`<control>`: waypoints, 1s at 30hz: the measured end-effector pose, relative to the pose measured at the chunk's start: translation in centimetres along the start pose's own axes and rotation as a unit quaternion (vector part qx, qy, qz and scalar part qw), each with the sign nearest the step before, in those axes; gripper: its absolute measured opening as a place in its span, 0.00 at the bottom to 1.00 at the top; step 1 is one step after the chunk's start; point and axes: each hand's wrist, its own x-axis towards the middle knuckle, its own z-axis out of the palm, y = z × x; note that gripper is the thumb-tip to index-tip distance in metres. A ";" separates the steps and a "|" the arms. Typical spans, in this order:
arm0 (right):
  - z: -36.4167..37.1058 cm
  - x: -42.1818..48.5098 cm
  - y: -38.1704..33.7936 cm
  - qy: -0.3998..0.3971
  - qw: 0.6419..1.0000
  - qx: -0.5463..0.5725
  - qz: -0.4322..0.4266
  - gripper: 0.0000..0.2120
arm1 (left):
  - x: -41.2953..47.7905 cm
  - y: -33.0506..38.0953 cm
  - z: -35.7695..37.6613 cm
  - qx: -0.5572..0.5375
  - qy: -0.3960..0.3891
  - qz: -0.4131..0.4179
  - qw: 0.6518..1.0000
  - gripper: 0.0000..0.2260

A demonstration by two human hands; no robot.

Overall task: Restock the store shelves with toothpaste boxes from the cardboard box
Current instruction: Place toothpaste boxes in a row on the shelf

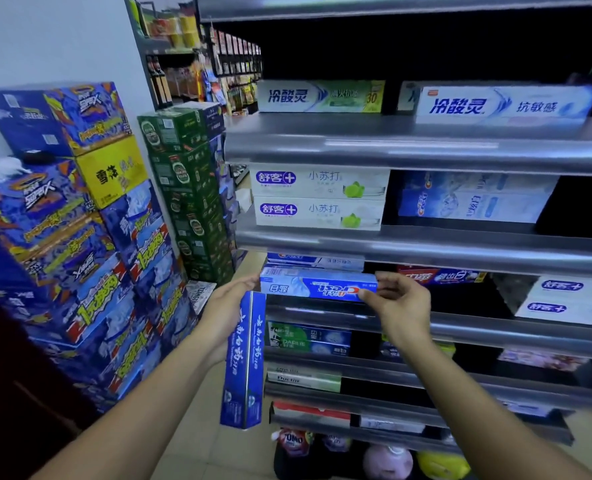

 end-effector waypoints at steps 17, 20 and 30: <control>1.5 -0.3 -1.8 -0.058 0.983 0.170 0.026 0.09 | 1.1 1.5 -4.4 0.333 -0.063 0.016 0.941 0.06; 2.3 -1.5 -3.2 -0.089 0.986 0.137 0.017 0.13 | -0.4 3.2 -2.4 0.394 -0.139 0.030 0.908 0.11; 2.2 -3.7 -3.6 -0.164 0.985 0.052 -0.010 0.21 | -2.1 1.0 3.5 0.201 -0.213 0.039 0.955 0.10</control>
